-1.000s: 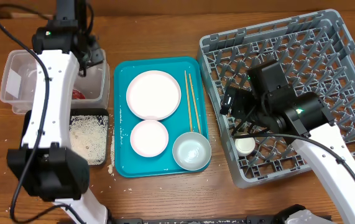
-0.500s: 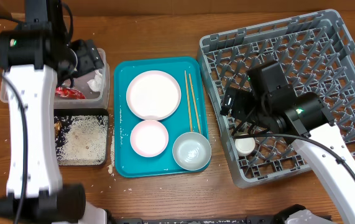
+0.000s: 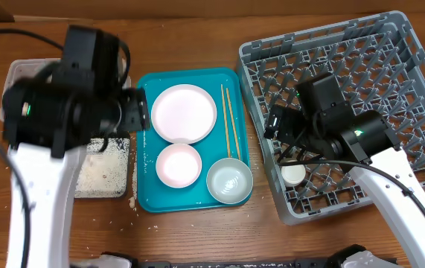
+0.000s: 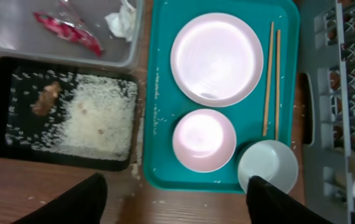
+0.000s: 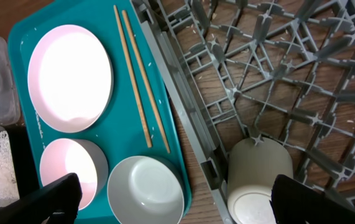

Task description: Sort waste into correct bins and load items into the dishwasher

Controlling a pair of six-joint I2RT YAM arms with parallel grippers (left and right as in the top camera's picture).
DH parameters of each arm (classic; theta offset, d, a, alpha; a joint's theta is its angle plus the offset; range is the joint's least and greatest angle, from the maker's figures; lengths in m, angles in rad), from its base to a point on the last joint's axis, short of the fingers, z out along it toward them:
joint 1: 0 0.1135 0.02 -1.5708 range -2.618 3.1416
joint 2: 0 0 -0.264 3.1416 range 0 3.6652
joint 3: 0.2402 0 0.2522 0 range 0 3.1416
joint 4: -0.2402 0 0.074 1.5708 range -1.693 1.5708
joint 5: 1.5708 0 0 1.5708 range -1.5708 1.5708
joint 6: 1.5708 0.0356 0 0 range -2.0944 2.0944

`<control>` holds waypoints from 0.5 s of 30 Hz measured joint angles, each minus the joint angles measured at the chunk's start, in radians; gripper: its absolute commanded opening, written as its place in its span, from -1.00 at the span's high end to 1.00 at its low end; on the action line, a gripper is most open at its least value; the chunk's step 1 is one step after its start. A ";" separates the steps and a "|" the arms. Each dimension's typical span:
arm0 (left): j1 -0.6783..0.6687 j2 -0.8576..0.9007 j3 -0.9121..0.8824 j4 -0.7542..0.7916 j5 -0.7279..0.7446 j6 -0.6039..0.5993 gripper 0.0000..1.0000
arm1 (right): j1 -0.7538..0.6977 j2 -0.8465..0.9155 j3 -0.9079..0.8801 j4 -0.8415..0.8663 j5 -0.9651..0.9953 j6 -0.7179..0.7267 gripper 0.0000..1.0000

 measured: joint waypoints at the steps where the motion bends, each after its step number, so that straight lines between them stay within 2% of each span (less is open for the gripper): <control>1: -0.021 -0.034 0.000 -0.002 -0.019 -0.006 -1.00 | 0.000 0.000 0.000 0.000 0.000 0.000 -1.00; 8: -0.073 -0.242 0.004 -0.009 -0.041 -0.017 -1.00 | 0.000 0.000 0.000 0.000 0.000 0.000 -1.00; 15: -0.073 -0.255 0.006 -0.010 -0.033 -0.017 -1.00 | 0.000 0.000 0.000 0.000 0.000 0.000 -1.00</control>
